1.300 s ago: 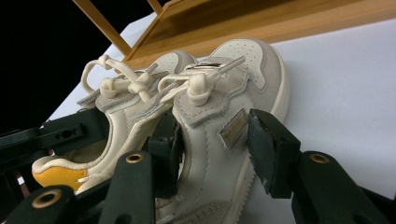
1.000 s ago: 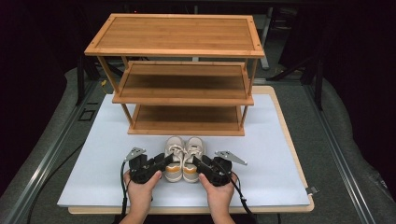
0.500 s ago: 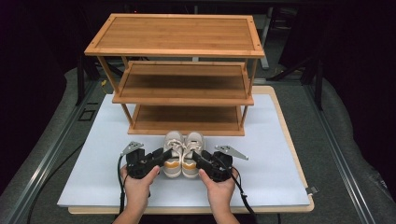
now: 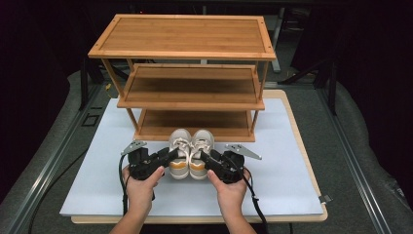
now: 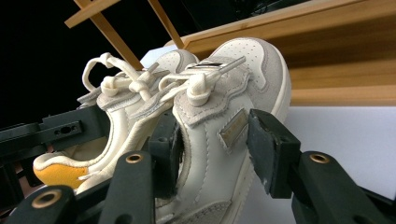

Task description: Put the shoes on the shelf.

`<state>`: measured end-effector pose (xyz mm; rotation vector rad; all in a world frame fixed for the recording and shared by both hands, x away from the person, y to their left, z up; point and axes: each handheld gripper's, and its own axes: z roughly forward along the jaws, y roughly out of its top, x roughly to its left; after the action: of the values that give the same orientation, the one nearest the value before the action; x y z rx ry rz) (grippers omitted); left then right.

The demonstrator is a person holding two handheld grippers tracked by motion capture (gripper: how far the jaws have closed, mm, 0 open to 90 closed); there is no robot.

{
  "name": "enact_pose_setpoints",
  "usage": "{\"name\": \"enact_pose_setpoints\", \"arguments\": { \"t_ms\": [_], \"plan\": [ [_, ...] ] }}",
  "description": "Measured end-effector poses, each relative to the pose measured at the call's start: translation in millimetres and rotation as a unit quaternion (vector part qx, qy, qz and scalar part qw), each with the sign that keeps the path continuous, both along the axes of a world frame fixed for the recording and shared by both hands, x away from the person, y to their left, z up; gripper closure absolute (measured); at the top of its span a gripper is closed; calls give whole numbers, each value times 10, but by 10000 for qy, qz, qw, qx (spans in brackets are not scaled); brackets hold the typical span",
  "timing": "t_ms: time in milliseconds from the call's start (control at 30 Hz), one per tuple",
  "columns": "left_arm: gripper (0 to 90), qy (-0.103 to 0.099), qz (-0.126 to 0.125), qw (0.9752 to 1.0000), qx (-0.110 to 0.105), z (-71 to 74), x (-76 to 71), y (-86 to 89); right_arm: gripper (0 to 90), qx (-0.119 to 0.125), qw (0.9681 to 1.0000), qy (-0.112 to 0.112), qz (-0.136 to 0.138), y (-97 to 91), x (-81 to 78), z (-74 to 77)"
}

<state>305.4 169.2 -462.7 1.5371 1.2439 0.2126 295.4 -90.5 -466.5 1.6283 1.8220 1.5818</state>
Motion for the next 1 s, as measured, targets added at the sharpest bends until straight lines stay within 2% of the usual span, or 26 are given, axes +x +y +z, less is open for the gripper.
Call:
{"name": "enact_pose_setpoints", "arguments": {
  "t_ms": [200, 300, 333, 600, 667, 700, 800, 833, 1000],
  "plan": [
    [552, -51, -18, 10000, -9, 157, 25, -7, 553, 112, 9999, -105, -22, -16, 24, 108],
    [552, -109, -38, 9999, -9, 226, 32, -6, 553, 40, 9999, -97, -25, -28, 23, 192],
    [552, -121, -51, 9999, -10, 246, 33, -3, 553, 100, 9998, -150, 0, -25, 28, 212],
    [552, -190, -63, 9998, -89, 395, 6, 19, 553, -32, 9997, -253, 31, -16, -4, 395],
    [552, -205, -76, 9997, -92, 429, -3, 28, 552, -12, 9995, -320, 26, -10, -9, 425],
    [552, -211, -82, 9997, -84, 448, -6, 35, 552, -36, 9996, -255, 67, -15, -21, 449],
    [552, -227, -79, 9997, -86, 486, -11, 46, 552, -3, 9994, -354, 49, 2, -17, 480],
    [552, -245, -75, 9996, -76, 504, -15, 48, 552, -44, 9995, -309, 24, 4, -25, 500],
    [553, -302, -81, 9995, -78, 566, -28, 51, 552, 47, 9992, -386, 54, 5, -27, 553]
  ]
}}
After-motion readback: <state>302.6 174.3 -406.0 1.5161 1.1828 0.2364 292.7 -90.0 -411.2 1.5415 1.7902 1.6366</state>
